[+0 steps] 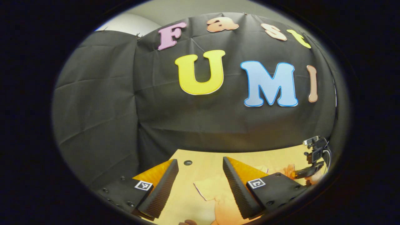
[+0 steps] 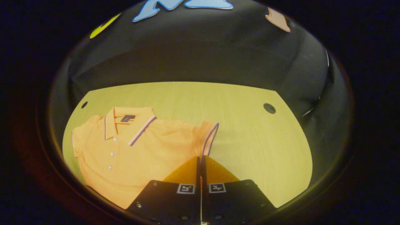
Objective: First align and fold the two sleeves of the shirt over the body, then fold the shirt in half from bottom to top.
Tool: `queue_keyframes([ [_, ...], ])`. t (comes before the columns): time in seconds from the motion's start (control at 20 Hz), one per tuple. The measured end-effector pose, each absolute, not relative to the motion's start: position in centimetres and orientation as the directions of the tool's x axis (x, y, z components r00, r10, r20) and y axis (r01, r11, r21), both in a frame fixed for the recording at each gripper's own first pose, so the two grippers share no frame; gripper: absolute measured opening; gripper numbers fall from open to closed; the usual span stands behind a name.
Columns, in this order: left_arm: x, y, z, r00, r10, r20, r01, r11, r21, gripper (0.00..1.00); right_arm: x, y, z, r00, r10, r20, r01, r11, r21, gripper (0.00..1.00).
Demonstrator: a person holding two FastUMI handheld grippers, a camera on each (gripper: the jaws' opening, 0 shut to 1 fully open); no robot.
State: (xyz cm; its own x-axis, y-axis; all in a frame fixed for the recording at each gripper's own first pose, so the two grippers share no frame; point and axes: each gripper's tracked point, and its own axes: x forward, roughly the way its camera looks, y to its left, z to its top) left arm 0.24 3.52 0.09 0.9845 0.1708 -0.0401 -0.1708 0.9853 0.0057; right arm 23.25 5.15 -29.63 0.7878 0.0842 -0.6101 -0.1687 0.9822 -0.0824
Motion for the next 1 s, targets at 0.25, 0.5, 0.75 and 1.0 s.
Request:
queue_keyframes([
  [0.25,0.3,4.4,-0.5,0.982,0.182,-0.051,-0.183,0.983,-0.014,0.94,21.9,12.2,-29.4,0.767,0.199,-0.610,-0.329,0.938,-0.107,0.02],
  [0.5,0.6,5.4,-1.4,0.979,0.190,-0.069,-0.191,0.981,-0.016,0.95,19.9,15.9,-32.0,0.704,0.247,-0.666,-0.423,0.899,-0.113,0.02],
  [0.75,1.7,5.8,-3.0,0.979,0.179,-0.101,-0.183,0.983,-0.031,0.95,19.3,16.5,-32.4,0.675,0.248,-0.695,-0.411,0.908,-0.075,0.11],
  [1.0,4.5,6.2,-6.3,0.974,0.149,-0.171,-0.158,0.986,-0.044,0.95,17.9,16.2,-29.6,0.695,0.276,-0.664,-0.389,0.921,-0.024,0.53],
])
